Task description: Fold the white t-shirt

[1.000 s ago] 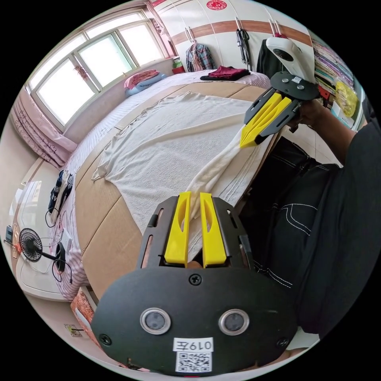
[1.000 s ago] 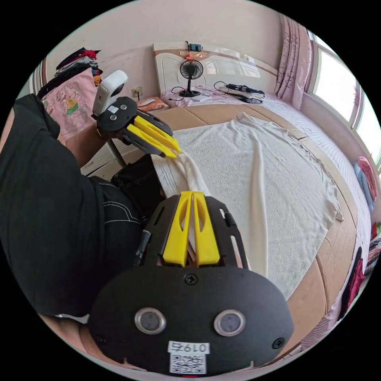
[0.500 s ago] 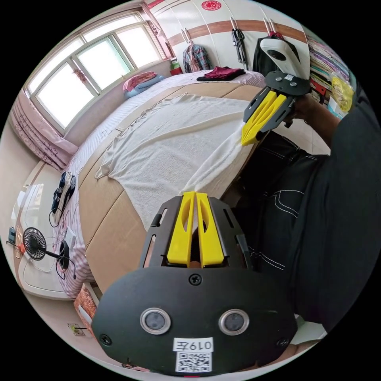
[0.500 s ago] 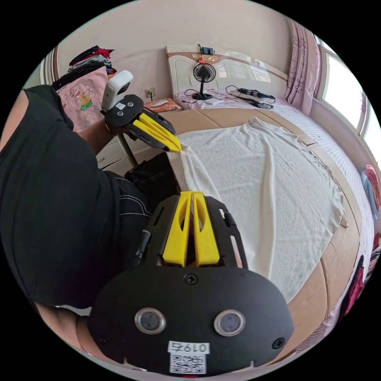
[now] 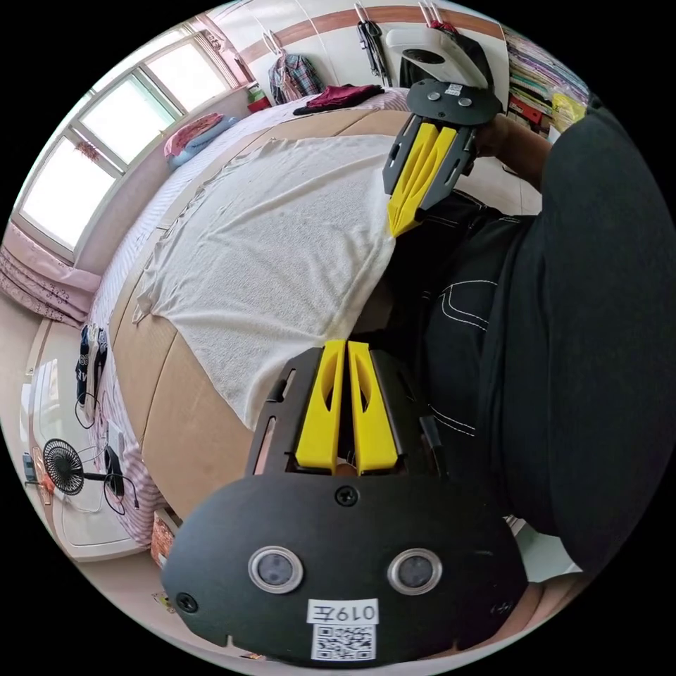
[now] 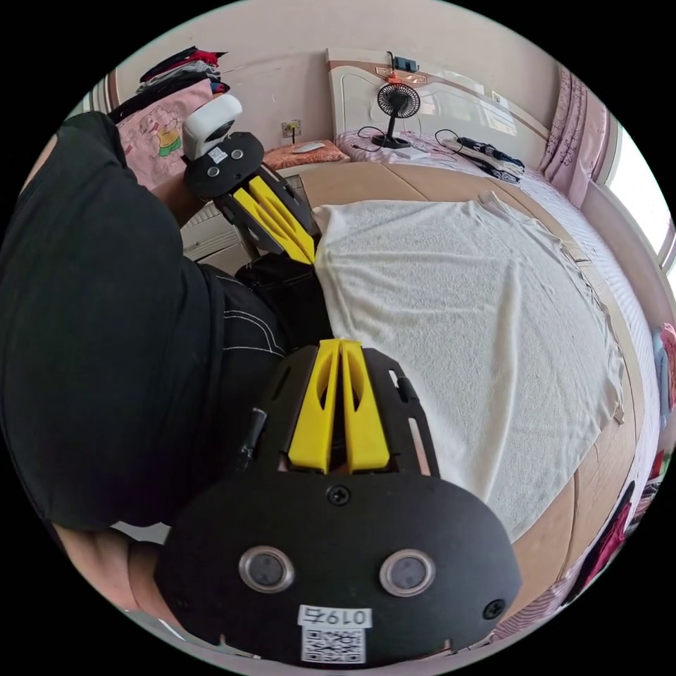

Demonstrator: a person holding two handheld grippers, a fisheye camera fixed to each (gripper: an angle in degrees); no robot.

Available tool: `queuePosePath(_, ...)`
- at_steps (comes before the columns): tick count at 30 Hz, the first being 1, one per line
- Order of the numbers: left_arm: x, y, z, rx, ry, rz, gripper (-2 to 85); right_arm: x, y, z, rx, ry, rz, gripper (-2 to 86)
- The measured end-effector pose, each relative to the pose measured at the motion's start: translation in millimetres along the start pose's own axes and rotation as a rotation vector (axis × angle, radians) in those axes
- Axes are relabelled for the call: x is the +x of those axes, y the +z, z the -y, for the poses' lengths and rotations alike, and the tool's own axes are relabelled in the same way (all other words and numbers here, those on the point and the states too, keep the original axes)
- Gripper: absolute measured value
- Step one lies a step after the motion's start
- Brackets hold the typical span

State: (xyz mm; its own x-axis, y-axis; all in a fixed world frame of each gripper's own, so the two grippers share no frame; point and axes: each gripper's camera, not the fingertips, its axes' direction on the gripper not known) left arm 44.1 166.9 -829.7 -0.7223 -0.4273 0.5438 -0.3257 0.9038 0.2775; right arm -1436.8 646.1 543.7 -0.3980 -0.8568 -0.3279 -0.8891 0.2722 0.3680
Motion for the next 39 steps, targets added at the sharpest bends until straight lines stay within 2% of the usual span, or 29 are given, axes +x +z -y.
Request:
queuePosePath(5, -2, -16, -19, 0.032, -0.050, -0.019, 1.0, 3, -8, -5, 0.007, 0.008, -0.007, -0.8)
queuePosePath(8, -14, -34, -44, 0.093, -0.196, 0.073, 1.0, 9, -17, -11, 0.052, 0.042, 0.010, -0.8)
queuePosePath(10, -17, -38, -60, 0.057, -0.260, 0.183, 1.0, 14, -21, -15, 0.076, 0.066, 0.031, -0.7)
queuePosePath(21, -9, -27, -70, -0.075, -0.205, 0.322, 0.9, 14, -38, -25, 0.086, 0.075, 0.017, -0.6)
queuePosePath(28, -13, -33, -84, -0.076, -0.233, 0.334, 0.8, 12, -44, -31, 0.093, 0.079, 0.032, -0.6)
queuePosePath(39, -37, -41, -127, -0.008, -0.385, 0.210, 0.7, -9, -41, -36, 0.019, 0.007, 0.054, -0.6)
